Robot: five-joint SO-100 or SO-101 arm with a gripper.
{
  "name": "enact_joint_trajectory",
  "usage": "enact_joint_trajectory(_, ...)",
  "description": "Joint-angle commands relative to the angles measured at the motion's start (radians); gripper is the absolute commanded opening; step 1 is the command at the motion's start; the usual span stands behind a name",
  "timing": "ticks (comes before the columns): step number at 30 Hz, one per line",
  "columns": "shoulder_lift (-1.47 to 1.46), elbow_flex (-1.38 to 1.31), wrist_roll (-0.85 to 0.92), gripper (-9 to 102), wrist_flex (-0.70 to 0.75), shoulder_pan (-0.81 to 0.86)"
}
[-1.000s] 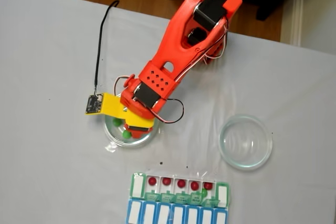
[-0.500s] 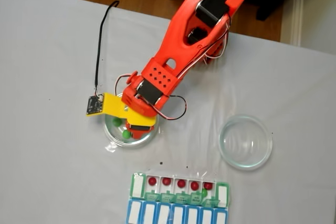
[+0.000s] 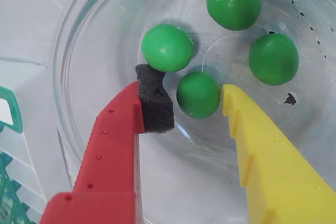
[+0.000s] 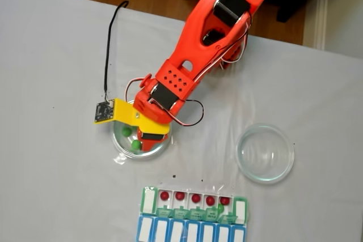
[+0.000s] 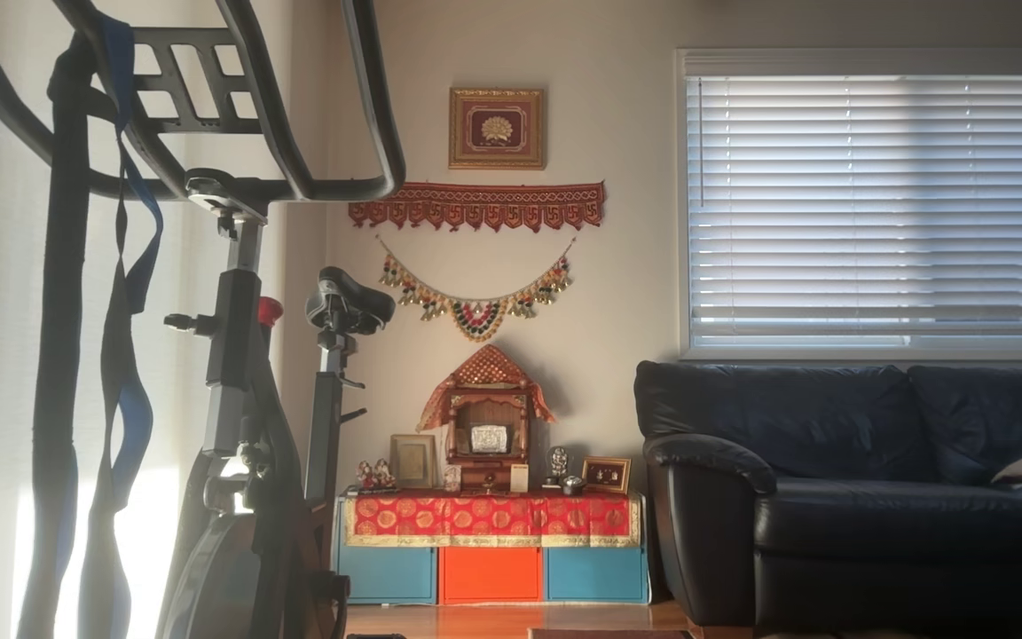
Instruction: Sort medicines into box.
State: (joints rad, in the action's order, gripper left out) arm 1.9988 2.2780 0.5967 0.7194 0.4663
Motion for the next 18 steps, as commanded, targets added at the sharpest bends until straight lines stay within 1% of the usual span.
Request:
enact_joint_trajectory(1,0.061,0.0,0.005,17,-0.011,-0.014)
enact_joint_trajectory(18,0.077,0.032,0.011,14,-0.031,-0.017)
